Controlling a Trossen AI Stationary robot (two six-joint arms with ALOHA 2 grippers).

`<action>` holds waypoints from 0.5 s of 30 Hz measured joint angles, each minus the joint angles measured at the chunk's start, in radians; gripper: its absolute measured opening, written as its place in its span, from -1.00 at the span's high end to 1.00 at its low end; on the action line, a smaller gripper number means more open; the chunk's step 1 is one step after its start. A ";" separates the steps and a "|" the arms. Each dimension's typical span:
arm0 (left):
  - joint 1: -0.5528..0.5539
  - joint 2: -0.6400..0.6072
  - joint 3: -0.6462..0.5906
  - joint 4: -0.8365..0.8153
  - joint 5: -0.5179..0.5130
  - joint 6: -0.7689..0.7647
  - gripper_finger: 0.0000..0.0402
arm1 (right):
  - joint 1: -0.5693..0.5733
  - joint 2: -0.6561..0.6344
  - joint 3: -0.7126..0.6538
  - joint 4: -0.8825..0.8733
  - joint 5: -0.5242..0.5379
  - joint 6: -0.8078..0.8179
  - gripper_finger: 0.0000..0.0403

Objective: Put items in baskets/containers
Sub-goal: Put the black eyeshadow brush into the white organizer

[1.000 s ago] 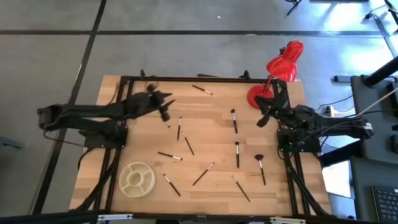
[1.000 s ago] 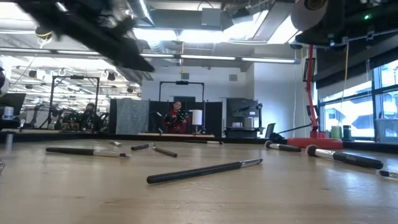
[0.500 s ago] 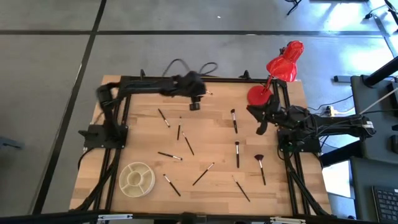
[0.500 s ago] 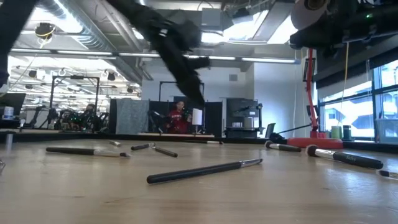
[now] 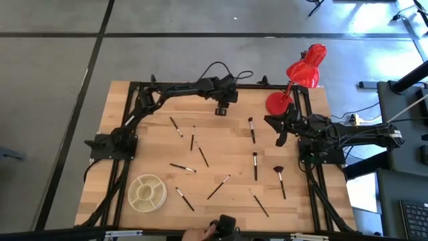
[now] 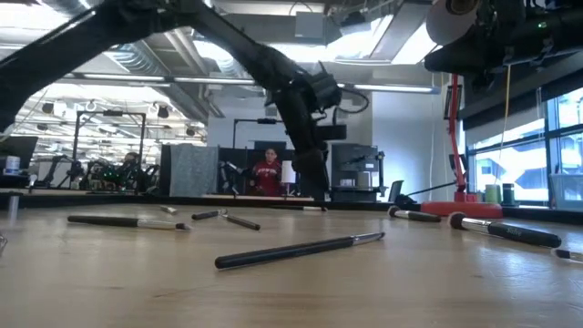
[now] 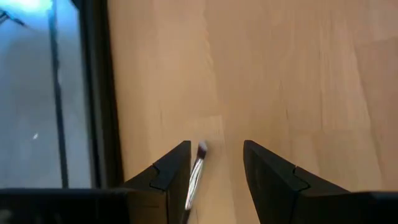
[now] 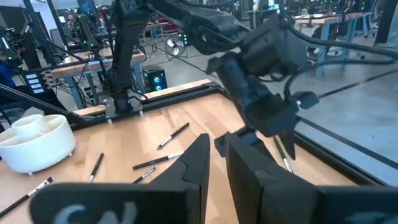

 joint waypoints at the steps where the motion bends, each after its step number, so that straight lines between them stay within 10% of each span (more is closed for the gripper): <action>1: 0.007 0.009 0.006 0.001 0.025 0.001 0.29 | 0.000 0.000 0.000 0.000 0.000 -0.002 0.74; 15: 0.112 0.025 0.015 0.068 0.365 -0.169 0.29 | 0.000 0.000 0.000 0.003 0.008 -0.026 0.74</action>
